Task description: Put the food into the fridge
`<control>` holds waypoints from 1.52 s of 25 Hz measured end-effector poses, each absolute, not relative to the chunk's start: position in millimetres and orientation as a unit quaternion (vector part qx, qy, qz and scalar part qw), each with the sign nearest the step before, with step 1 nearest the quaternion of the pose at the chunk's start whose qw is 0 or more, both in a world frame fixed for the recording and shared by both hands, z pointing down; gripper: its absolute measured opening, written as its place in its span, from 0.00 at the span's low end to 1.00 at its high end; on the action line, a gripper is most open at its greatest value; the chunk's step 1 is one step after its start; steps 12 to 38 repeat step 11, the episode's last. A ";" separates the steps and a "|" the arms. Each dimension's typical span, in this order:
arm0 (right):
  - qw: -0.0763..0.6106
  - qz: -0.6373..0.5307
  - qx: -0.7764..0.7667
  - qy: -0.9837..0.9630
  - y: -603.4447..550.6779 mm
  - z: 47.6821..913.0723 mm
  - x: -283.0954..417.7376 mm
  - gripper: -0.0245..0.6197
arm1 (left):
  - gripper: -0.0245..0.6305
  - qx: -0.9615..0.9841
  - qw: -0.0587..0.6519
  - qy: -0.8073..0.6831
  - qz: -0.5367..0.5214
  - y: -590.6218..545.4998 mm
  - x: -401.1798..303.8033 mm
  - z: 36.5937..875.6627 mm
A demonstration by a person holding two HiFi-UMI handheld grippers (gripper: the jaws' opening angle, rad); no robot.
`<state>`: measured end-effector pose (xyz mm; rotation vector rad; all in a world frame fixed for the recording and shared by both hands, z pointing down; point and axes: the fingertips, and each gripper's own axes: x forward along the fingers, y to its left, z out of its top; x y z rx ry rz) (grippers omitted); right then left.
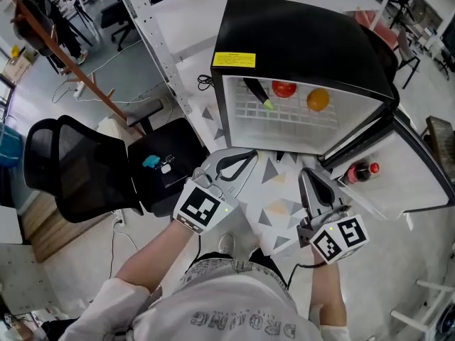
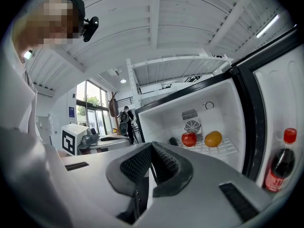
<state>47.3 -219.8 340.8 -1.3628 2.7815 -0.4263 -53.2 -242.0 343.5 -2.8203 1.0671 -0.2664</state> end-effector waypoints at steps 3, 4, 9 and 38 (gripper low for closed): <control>0.007 -0.136 -0.434 0.890 -219.9 340.4 46.9 0.04 | 0.05 -0.930 0.057 0.352 -0.089 -242.0 -53.0 343.0; 0.007 -0.136 -0.433 0.891 -219.9 340.3 46.9 0.04 | 0.05 -0.930 0.057 0.352 -0.088 -242.3 -52.7 342.8; 0.007 -0.136 -0.432 0.892 -220.3 339.8 48.2 0.04 | 0.05 -0.930 0.058 0.352 -0.088 -243.4 -50.3 341.9; 0.007 -0.135 -0.431 0.892 -220.4 339.8 49.2 0.04 | 0.05 -0.930 0.059 0.352 -0.089 -243.7 -49.0 341.5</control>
